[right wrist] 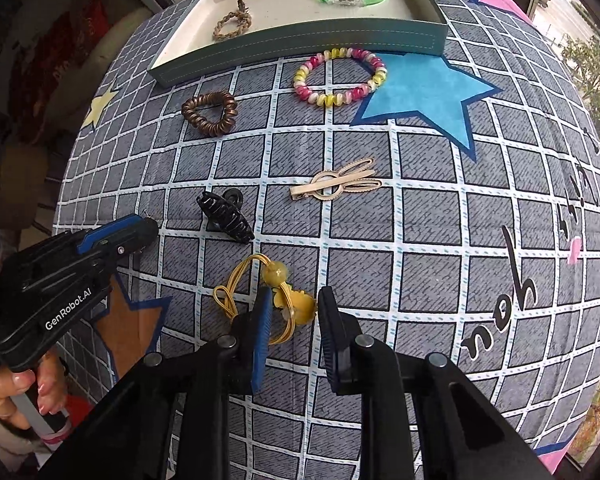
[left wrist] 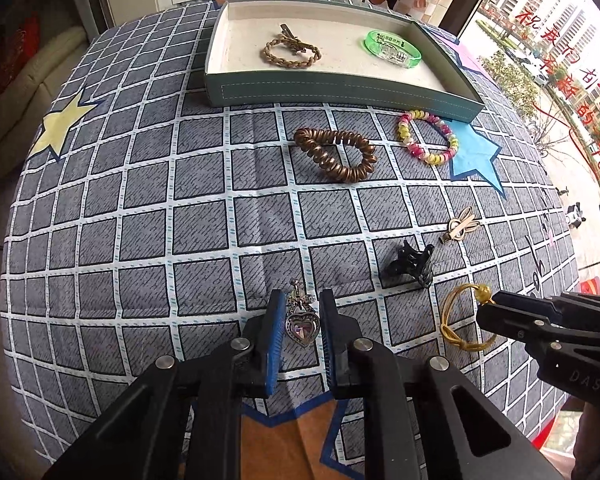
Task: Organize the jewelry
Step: 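Grasp the silver heart pendant with the left tool while the right tool grasps the yellow cord hair tie, then carry the heart pendant with the left tool while the right tool carries the yellow hair tie over the tray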
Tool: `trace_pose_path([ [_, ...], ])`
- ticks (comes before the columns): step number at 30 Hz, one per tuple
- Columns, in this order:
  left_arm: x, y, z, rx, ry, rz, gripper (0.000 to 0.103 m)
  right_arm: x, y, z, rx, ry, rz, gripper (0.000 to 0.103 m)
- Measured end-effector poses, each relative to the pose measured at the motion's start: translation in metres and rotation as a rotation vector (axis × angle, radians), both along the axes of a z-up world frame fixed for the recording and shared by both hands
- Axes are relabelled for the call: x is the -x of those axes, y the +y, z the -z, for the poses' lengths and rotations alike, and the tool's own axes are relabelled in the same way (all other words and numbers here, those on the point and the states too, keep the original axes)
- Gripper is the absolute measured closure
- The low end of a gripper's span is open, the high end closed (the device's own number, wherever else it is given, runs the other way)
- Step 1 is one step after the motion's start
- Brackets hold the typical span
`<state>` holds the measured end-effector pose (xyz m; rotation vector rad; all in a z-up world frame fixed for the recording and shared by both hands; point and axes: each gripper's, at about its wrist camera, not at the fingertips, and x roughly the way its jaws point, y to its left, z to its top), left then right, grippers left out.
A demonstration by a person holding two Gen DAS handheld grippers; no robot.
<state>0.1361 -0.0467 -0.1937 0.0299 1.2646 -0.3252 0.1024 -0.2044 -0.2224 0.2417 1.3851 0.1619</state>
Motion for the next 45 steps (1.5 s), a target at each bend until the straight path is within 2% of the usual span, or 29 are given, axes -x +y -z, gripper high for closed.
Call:
trace_pose_path([
  [7, -0.010, 0.013, -0.022, 0.030, -0.032, -0.020, 0.073, 0.002, -0.019, -0.016, -0.064, -0.019, 0.059, 0.078],
  [16, -0.032, -0.001, -0.049, 0.063, -0.092, -0.004, 0.073, -0.026, -0.034, -0.045, -0.092, -0.073, 0.075, 0.078],
  [30, -0.102, -0.023, -0.073, 0.067, -0.181, -0.002, 0.073, -0.115, -0.058, -0.079, -0.103, -0.172, 0.101, 0.078],
  [37, -0.147, -0.030, -0.062, 0.039, -0.189, -0.021, 0.073, -0.167, -0.062, -0.071, -0.081, -0.174, 0.092, 0.078],
  [45, -0.180, -0.042, -0.032, -0.013, -0.142, -0.014, 0.073, -0.203, -0.062, -0.035, -0.052, -0.107, 0.066, 0.078],
])
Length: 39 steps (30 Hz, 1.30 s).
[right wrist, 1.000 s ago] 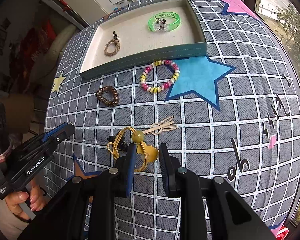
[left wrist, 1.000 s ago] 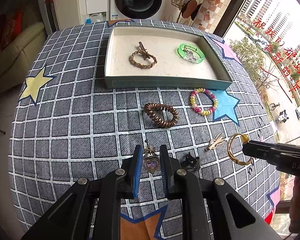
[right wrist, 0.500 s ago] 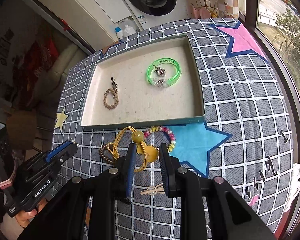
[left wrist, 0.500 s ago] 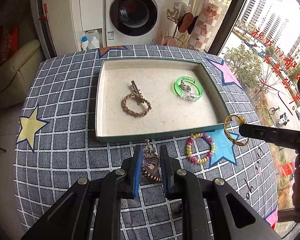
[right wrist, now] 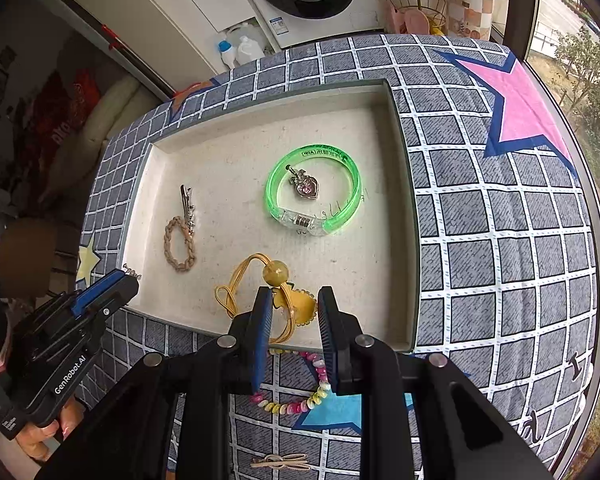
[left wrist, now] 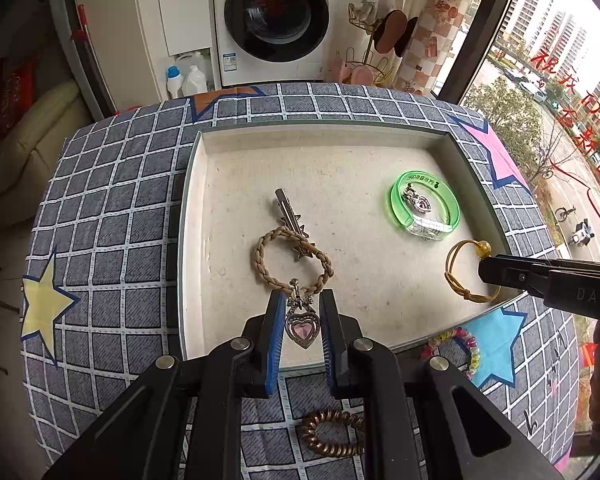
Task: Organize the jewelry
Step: 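Carry the heart pendant with the left tool while the right tool carries the yellow hair tie over the tray, then open the left tool over the braided bracelet while the right tool releases the hair tie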
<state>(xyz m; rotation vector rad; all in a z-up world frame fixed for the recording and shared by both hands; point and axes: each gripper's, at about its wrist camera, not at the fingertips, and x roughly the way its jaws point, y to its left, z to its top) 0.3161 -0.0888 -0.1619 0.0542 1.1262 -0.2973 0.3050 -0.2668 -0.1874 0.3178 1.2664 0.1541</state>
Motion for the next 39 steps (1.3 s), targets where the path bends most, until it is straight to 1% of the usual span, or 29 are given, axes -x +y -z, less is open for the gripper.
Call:
trace_pose_path([
  [6, -0.017, -0.006, 0.025, -0.039, 0.046, -0.002, 0.073, -0.016, -0.005, 0.022, 0.020, 0.034, -0.005, 0.078],
  [13, -0.026, -0.013, 0.041, -0.063, 0.076, -0.010, 0.073, -0.029, -0.007, 0.034, 0.059, 0.046, -0.029, 0.078],
  [17, -0.031, -0.015, 0.043, -0.066, 0.076, -0.018, 0.073, -0.037, -0.010, 0.036, 0.076, 0.040, -0.028, 0.078],
  [22, -0.035, -0.019, 0.044, -0.098, 0.053, -0.018, 0.073, -0.045, -0.010, 0.035, 0.101, 0.024, -0.045, 0.078],
  [29, -0.038, -0.022, 0.043, -0.133, 0.054, -0.023, 0.072, -0.045, -0.002, 0.035, 0.142, 0.019, -0.077, 0.077],
  [30, -0.038, -0.022, 0.043, -0.141, 0.054, -0.025, 0.072, -0.046, 0.000, 0.035, 0.142, 0.019, -0.077, 0.076],
  [31, -0.038, -0.022, 0.043, -0.147, 0.055, -0.029, 0.072, -0.047, 0.002, 0.036, 0.139, 0.019, -0.076, 0.073],
  [33, -0.037, -0.021, 0.044, -0.151, 0.061, -0.039, 0.072, -0.046, 0.002, 0.036, 0.130, 0.020, -0.073, 0.064],
  [34, -0.037, -0.020, 0.043, -0.151, 0.065, -0.045, 0.072, -0.044, 0.000, 0.035, 0.127, 0.018, -0.070, 0.057],
  [39, -0.035, -0.015, 0.039, -0.147, 0.059, -0.065, 0.072, -0.042, -0.003, 0.028, 0.080, 0.004, -0.049, 0.056],
])
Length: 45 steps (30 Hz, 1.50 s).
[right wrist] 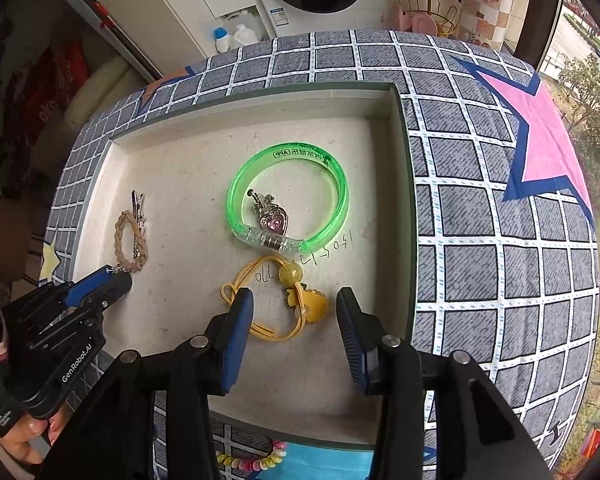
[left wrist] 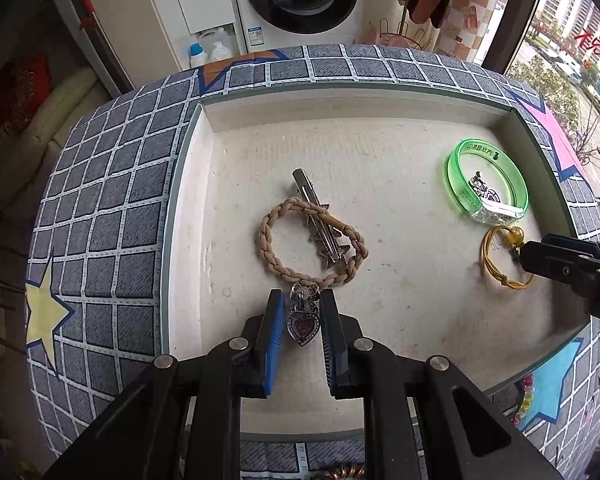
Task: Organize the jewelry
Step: 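Open the left tool over the braided bracelet while the right tool releases the hair tie, then withdraw both open tools from the tray toward the remaining jewelry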
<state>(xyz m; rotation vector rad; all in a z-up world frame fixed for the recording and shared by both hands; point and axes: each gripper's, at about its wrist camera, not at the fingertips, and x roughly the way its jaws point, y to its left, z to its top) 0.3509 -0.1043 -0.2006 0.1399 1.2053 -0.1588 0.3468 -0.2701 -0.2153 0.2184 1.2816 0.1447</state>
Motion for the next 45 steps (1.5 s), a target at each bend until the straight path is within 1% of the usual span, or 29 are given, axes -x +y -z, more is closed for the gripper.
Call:
trace_pose_path([
  [3, 0.003, 0.002, -0.007, 0.013, -0.011, -0.001, 0.072, 0.002, -0.003, -0.008, -0.025, -0.013, 0.018, 0.053],
  [4, 0.004, 0.002, -0.009, 0.019, -0.013, -0.001, 0.071, 0.005, -0.005, -0.010, -0.034, -0.019, 0.026, 0.050],
  [5, 0.005, 0.003, -0.011, 0.023, -0.015, -0.003, 0.046, 0.006, -0.006, -0.013, -0.043, -0.025, 0.034, 0.048],
  [6, 0.006, 0.004, -0.013, 0.025, -0.022, -0.011, 0.025, 0.008, -0.007, -0.016, -0.052, -0.030, 0.043, 0.047],
  [7, 0.009, 0.006, -0.018, 0.027, -0.050, -0.026, 0.000, 0.010, -0.008, -0.018, -0.062, -0.034, 0.050, 0.047],
  [8, 0.012, 0.008, -0.024, 0.033, -0.081, -0.035, 0.000, 0.011, -0.009, -0.020, -0.071, -0.036, 0.055, 0.047],
  [9, 0.013, 0.008, -0.026, 0.038, -0.083, -0.032, 0.000, 0.012, -0.009, -0.022, -0.077, -0.037, 0.057, 0.047],
  [11, 0.013, 0.009, -0.028, 0.040, -0.067, -0.034, 0.000, 0.016, -0.008, -0.025, -0.077, -0.042, 0.055, 0.047],
  [16, 0.023, 0.011, -0.036, 0.048, -0.060, -0.029, 0.000, 0.027, -0.005, -0.032, -0.087, -0.049, 0.064, 0.045],
  [17, 0.026, 0.011, -0.038, 0.048, -0.058, -0.028, 0.000, 0.029, -0.005, -0.034, -0.090, -0.054, 0.066, 0.042],
  [21, 0.039, 0.016, -0.044, 0.061, -0.052, -0.025, 0.000, 0.042, -0.003, -0.044, -0.091, -0.078, 0.073, 0.038],
  [23, 0.047, 0.019, -0.046, 0.068, -0.043, -0.029, 0.000, 0.049, -0.003, -0.050, -0.094, -0.088, 0.080, 0.029],
  [27, 0.066, 0.028, -0.048, 0.086, -0.030, -0.045, 0.000, 0.066, -0.003, -0.060, -0.091, -0.109, 0.089, 0.028],
  [29, 0.077, 0.034, -0.048, 0.090, -0.024, -0.054, 0.000, 0.075, -0.001, -0.063, -0.082, -0.115, 0.088, 0.019],
  [33, 0.100, 0.047, -0.049, 0.091, -0.012, -0.073, 0.000, 0.095, 0.000, -0.069, -0.056, -0.134, 0.085, 0.019],
  [37, 0.123, 0.059, -0.048, 0.076, 0.000, -0.086, 0.000, 0.117, -0.001, -0.073, -0.046, -0.146, 0.096, 0.018],
  [39, 0.134, 0.063, -0.046, 0.066, 0.006, -0.090, 0.000, 0.127, -0.002, -0.073, -0.047, -0.145, 0.105, 0.018],
  [40, 0.139, 0.065, -0.045, 0.064, 0.011, -0.091, 0.000, 0.132, -0.002, -0.072, -0.048, -0.143, 0.108, 0.016],
  [45, 0.161, 0.069, -0.037, 0.058, 0.039, -0.089, 0.000, 0.153, -0.002, -0.066, -0.051, -0.124, 0.132, 0.015],
])
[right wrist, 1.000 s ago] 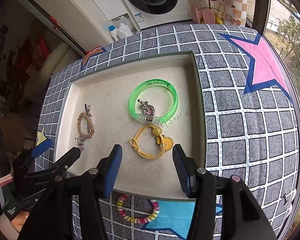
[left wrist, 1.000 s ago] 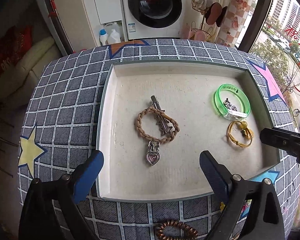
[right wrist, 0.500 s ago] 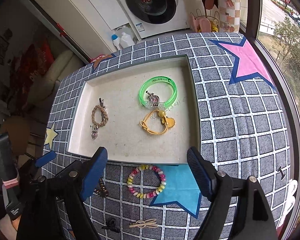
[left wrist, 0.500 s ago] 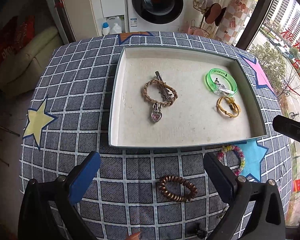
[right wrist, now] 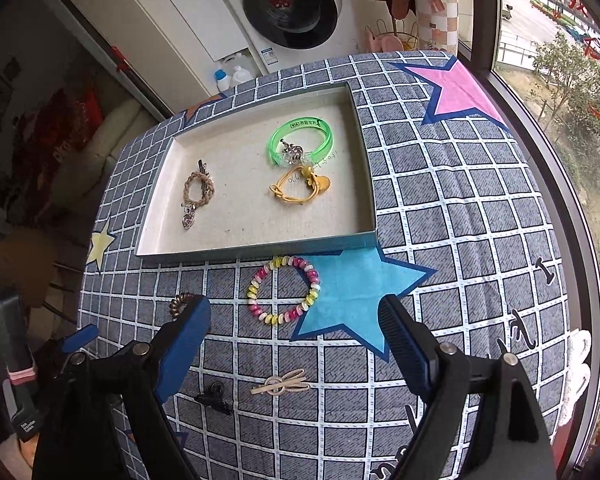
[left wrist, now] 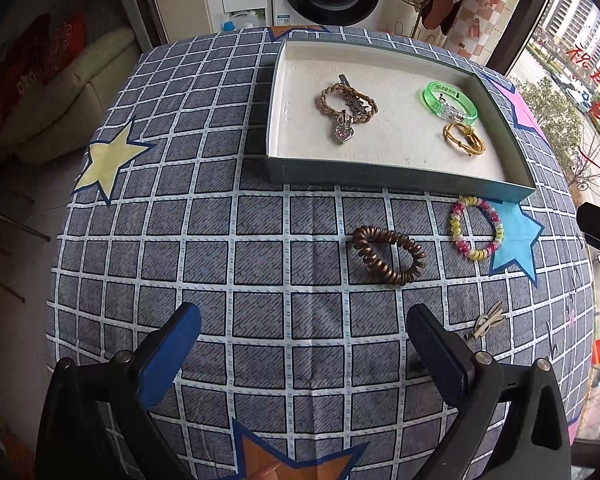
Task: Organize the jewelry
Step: 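Withdraw both open tools from the tray toward the remaining jewelry, then grasp the brown coiled hair tie with the left tool while the right tool grasps the pastel beaded bracelet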
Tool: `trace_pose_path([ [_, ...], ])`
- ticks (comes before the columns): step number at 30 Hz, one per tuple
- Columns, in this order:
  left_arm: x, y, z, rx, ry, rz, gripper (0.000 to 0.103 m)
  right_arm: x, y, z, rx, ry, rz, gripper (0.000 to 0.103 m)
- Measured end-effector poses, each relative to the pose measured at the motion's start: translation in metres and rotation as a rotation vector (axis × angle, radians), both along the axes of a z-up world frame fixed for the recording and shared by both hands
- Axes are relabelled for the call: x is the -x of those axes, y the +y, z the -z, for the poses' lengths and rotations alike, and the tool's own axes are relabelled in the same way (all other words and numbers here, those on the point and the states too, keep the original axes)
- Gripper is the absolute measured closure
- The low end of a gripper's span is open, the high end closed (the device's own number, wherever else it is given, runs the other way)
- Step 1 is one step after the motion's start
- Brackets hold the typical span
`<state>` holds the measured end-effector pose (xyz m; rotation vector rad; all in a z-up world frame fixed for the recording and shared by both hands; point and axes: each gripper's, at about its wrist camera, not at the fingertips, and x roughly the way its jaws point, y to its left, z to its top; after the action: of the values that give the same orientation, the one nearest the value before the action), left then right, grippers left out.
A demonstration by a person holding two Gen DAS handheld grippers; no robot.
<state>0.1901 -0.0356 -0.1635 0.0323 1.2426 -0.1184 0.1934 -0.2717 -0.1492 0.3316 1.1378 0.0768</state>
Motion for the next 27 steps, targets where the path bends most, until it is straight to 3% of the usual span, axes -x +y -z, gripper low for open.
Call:
trace_pose_path([
  [14, 0.020, 0.006, 0.017, 0.025, 0.057, -0.025, 0.000, 0.045, 0.005, 0.019, 0.031, 0.063, 0.024, 0.015],
  [20, 0.016, 0.013, 0.032, 0.042, 0.091, -0.067, 0.000, 0.056, 0.008, 0.041, 0.011, 0.170, 0.000, 0.015],
  [27, -0.003, 0.012, 0.036, 0.137, 0.104, -0.084, 0.000, 0.063, 0.014, 0.059, 0.020, 0.220, -0.008, 0.015],
])
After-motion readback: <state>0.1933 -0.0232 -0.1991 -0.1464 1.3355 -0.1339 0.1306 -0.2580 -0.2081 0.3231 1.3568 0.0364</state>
